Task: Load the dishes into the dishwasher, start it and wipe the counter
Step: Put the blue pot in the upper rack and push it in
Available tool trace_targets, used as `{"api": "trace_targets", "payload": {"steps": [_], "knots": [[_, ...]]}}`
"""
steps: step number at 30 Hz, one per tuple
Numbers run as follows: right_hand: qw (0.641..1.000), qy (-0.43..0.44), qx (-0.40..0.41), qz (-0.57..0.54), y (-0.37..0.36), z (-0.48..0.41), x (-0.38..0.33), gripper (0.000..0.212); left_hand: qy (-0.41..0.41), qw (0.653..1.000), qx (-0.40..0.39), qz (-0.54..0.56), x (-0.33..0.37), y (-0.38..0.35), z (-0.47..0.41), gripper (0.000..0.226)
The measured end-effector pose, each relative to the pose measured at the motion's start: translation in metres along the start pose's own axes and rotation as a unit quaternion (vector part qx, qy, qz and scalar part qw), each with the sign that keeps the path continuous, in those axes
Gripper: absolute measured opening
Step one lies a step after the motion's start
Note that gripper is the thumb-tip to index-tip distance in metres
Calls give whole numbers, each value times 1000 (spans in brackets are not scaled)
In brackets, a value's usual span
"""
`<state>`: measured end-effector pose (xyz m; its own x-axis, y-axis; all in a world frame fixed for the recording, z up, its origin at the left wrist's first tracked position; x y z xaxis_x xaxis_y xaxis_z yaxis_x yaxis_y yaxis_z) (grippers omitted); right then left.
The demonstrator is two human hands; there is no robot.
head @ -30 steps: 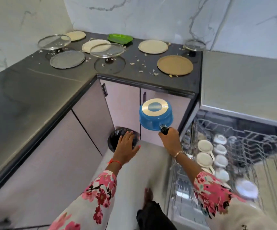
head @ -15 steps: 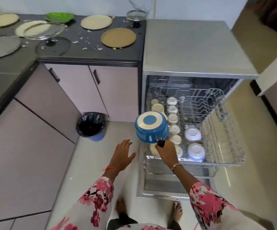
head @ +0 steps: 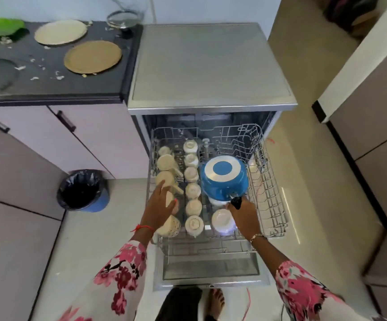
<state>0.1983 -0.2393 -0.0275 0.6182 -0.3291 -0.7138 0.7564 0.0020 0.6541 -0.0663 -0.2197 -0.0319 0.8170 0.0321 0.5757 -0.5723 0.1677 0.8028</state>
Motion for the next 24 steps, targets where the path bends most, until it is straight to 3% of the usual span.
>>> {"api": "trace_targets", "payload": {"steps": [5,13,18,24], "knots": [[1000,-15,17,-20,6,-60,-2,11,-19,999,13,-36,-11,2,-68,46],[998,-39,36,-21,-25,-161,-4,12,27,998,2,-64,-68,2,-169,58],[997,-43,54,-17,-50,-206,18,27,84,994,32,-62,-89,-6,-211,64],[999,-20,40,-14,-72,-235,48,29,167,983,75,5,-103,-17,-229,69]]}}
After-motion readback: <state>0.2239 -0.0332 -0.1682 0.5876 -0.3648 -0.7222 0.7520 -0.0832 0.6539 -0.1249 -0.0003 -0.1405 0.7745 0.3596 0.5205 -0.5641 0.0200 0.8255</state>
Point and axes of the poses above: each hand's wrist, its own z-axis away from the middle knuckle, its own y-axis out of the back of the hand, x = y × z, the point moved 5 cm from there along -z, towards the middle knuckle, and after that the axes turned 1 degree about y, right-handed, at the moved point
